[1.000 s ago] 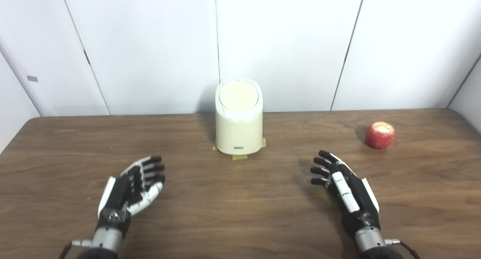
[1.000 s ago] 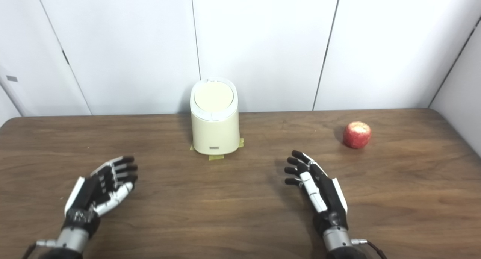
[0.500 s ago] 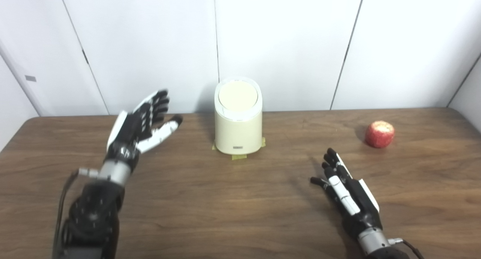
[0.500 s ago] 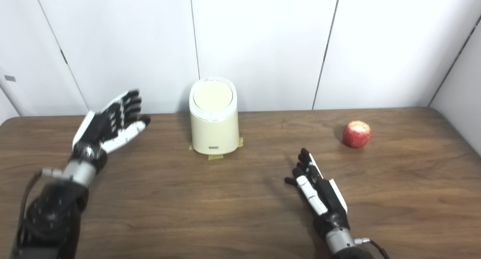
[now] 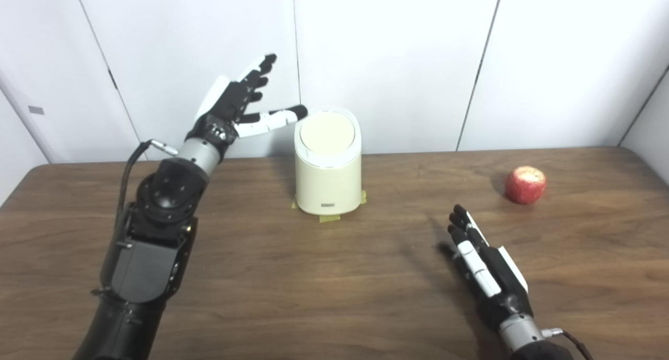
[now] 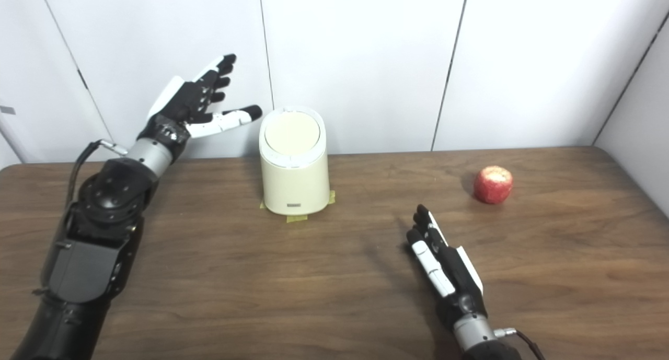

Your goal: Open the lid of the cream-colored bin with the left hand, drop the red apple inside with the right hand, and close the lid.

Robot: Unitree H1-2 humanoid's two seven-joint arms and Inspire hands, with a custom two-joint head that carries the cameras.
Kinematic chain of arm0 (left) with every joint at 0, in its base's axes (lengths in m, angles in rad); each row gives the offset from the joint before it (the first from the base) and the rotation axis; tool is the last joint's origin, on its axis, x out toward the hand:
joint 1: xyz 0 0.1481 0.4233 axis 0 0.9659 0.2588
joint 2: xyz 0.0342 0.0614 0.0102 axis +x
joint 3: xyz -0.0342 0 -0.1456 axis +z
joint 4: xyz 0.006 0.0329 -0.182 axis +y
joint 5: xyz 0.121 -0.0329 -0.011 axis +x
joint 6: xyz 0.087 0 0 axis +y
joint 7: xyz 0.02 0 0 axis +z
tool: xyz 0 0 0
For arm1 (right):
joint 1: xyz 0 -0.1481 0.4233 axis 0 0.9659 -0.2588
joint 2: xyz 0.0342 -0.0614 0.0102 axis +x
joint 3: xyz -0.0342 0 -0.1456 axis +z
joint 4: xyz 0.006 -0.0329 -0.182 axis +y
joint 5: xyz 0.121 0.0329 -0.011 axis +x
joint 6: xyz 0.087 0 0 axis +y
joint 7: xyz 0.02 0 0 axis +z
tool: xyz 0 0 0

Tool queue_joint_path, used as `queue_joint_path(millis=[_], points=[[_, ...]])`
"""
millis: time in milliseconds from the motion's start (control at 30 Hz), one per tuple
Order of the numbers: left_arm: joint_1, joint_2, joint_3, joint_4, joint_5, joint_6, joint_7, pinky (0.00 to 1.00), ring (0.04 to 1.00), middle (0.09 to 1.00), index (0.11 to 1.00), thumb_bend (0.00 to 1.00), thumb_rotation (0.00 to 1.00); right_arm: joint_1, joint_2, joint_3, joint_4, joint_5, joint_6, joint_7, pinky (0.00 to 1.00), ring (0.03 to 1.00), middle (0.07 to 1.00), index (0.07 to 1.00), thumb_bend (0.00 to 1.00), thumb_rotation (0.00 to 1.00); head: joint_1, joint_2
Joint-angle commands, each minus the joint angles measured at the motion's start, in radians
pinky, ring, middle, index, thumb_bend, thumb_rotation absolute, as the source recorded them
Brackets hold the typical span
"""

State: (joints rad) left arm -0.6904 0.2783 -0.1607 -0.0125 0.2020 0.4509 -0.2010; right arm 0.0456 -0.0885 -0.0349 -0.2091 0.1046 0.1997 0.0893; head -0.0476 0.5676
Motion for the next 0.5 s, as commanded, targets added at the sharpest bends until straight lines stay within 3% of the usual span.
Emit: queue_joint_path(millis=[0,167,467], points=[[-0.103,0.011,-0.009,0.003,0.033,-0.028,-0.001,0.86,0.958,0.992,1.0,0.8,0.38,-0.023,-0.006,0.002,-0.042,0.004,-0.009,0.004,0.96,1.0,1.0,1.0,0.61,0.75,0.0,0.002],[-0.167,0.003,-0.043,0.052,0.07,0.013,-0.03,0.84,0.965,0.983,1.0,0.84,0.33,-0.028,0.003,-0.007,-0.056,0.01,0.004,-0.005,0.95,1.0,1.0,1.0,0.63,0.75,0.002,0.002],[-0.219,-0.009,-0.099,0.125,0.131,-0.003,-0.049,0.84,0.947,0.977,1.0,0.86,0.25,-0.077,-0.001,-0.021,-0.079,0.036,0.005,0.002,0.96,1.0,1.0,1.0,0.67,0.79,0.007,-0.001]])
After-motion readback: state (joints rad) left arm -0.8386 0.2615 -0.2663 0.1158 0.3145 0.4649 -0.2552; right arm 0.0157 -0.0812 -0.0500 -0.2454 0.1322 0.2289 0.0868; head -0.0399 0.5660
